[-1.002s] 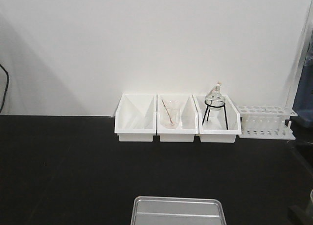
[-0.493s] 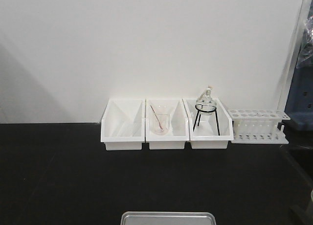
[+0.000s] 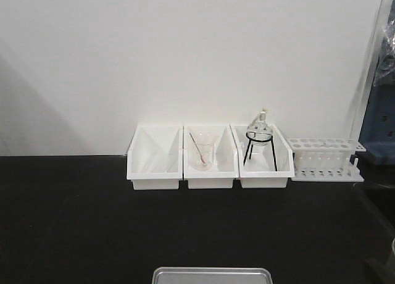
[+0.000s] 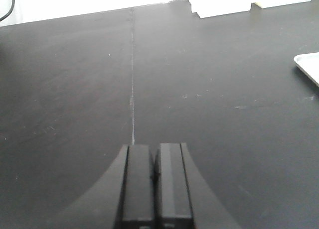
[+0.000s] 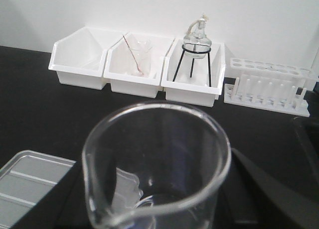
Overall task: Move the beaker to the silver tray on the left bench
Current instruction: 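Lower the beaker with the right gripper over the silver tray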
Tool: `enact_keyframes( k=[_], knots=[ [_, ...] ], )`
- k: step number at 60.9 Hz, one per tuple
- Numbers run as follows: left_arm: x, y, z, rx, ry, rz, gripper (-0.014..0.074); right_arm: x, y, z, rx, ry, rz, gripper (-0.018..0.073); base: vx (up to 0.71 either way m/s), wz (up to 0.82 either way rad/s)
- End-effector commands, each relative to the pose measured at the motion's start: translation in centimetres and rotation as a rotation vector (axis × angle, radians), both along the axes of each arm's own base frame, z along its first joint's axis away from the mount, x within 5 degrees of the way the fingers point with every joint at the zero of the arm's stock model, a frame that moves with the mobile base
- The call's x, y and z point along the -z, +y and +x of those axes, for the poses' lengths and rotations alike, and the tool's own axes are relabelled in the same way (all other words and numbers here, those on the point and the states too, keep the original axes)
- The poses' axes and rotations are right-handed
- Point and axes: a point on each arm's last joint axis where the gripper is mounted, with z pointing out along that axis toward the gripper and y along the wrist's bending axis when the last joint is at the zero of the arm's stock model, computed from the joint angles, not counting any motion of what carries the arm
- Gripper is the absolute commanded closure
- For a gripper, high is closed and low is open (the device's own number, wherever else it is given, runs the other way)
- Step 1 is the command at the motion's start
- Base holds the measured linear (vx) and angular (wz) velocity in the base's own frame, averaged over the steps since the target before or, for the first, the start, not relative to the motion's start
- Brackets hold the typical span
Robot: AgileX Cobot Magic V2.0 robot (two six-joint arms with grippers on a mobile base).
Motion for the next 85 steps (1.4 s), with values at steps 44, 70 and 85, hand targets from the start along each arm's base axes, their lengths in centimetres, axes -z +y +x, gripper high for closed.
enact_keyframes(
  k=[44, 70, 85],
  knots=[
    [0.0, -0.1, 0.2, 0.011, -0.063, -0.007, 0.0595, 11.1, 10.6, 17.7, -0.623, 0.009, 0.057, 0.0570, 0.00, 0.00],
    [0.0, -0.1, 0.2, 0.011, -0.063, -0.007, 0.0595, 16.7, 10.8, 19.8, -0.601, 0.075, -0.039, 0.0565, 0.00, 0.00],
    [0.0, -0.1, 0.2, 0.011, -0.063, -0.007, 0.0595, 17.6, 10.6, 19.9, -0.564, 0.110, -0.024, 0.0501, 0.00, 0.00]
  ],
)
